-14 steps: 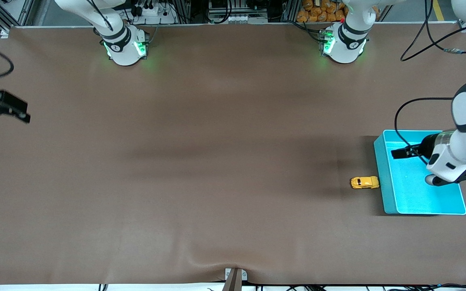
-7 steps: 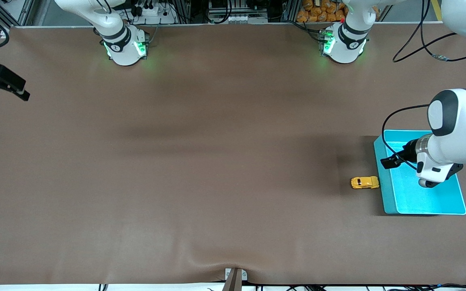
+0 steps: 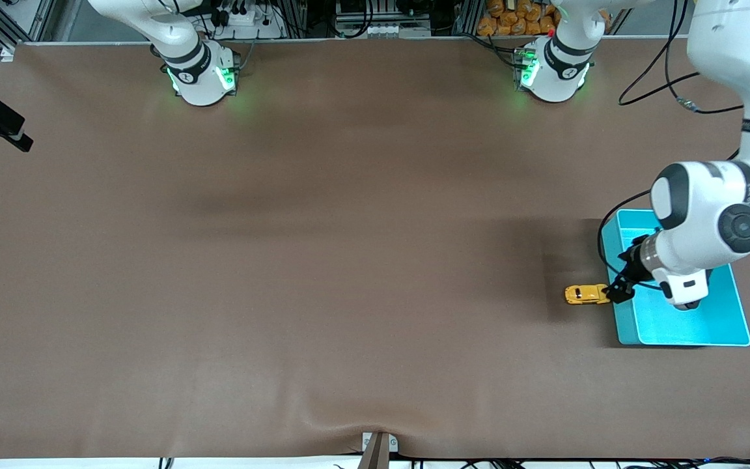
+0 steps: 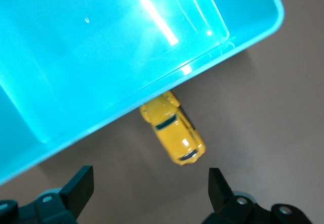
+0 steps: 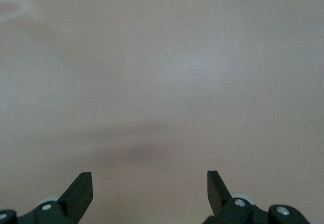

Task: Wind and store yellow beetle car
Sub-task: 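Reach the left gripper down to the car beside the teal bin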

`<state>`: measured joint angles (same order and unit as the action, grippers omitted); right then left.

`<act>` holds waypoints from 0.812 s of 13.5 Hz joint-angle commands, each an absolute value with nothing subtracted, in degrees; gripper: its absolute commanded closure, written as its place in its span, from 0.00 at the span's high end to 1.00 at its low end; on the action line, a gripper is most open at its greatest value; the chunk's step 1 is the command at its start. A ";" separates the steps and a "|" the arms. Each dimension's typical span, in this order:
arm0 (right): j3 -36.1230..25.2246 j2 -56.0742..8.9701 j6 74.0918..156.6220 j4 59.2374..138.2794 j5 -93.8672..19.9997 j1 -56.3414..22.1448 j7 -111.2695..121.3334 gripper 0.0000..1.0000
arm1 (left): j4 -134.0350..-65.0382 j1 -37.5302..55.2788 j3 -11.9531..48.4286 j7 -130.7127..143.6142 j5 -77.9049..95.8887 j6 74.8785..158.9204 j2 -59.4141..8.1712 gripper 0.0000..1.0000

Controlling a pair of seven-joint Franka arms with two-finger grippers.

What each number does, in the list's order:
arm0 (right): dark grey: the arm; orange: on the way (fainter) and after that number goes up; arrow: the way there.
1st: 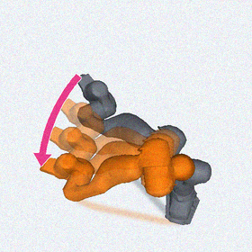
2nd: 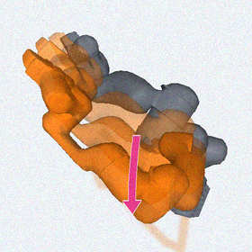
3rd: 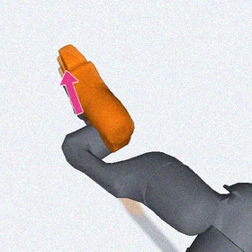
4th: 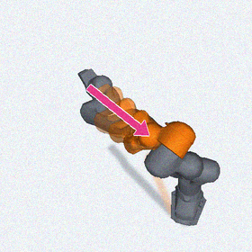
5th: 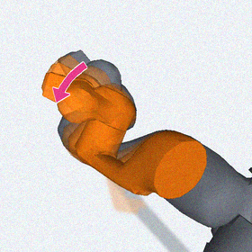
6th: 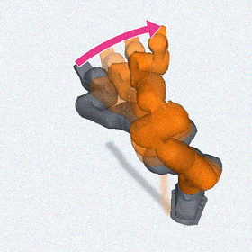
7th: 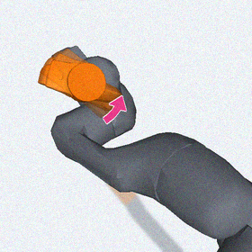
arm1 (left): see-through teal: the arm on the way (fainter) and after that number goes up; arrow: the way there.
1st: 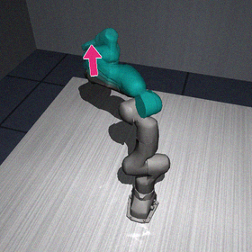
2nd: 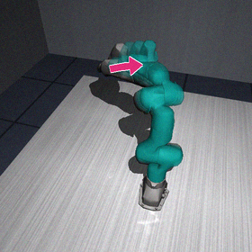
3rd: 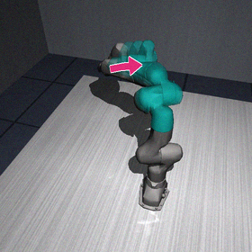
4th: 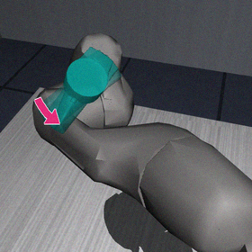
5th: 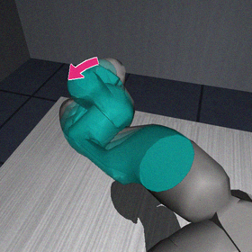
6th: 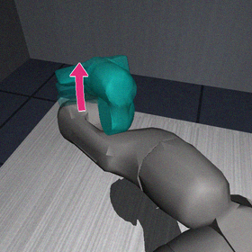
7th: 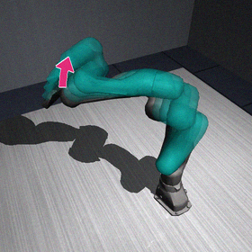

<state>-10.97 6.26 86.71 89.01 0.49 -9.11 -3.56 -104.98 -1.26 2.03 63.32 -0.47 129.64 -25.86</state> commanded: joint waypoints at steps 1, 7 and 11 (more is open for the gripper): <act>-10.46 6.15 85.70 88.51 0.79 -8.96 -3.00 1.00 | -104.41 -1.06 2.02 73.17 -1.23 133.32 -28.20 1.00; -10.28 5.80 83.50 88.50 0.35 -9.31 3.78 1.00 | -104.50 -0.09 1.93 89.29 -1.14 136.74 -32.15 1.00; -10.20 5.27 82.53 88.51 0.35 -9.49 7.11 1.00 | -104.41 0.26 1.85 90.00 -1.58 140.00 -34.80 1.00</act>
